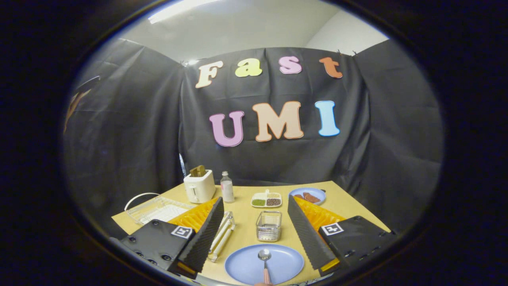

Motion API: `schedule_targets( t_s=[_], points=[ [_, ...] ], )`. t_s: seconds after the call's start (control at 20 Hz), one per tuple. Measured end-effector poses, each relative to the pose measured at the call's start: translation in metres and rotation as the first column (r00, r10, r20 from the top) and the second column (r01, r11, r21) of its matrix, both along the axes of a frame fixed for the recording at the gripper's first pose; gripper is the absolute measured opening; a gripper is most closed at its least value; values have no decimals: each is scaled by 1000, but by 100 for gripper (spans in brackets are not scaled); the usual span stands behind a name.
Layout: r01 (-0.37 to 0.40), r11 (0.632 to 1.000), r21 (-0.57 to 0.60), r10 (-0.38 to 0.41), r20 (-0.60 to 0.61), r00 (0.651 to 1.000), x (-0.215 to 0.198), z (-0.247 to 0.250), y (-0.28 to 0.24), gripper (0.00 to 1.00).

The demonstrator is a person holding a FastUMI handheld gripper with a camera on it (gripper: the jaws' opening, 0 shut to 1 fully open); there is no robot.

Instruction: Take the plate from the dish rack, then take the spoon from the basket and place it into the plate.

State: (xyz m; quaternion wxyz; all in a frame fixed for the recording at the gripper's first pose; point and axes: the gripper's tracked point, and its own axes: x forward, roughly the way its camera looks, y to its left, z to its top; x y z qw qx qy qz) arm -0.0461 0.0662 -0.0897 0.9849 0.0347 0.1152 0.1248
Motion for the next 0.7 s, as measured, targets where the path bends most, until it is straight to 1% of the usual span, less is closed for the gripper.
schedule_targets(
  t_s=[0.2,0.7],
  points=[
    [8,999,-32,-8,4,1000,4,-1,-1,100],
    [24,999,-25,-23,7,1000,11,4,-9,100]
  ],
)
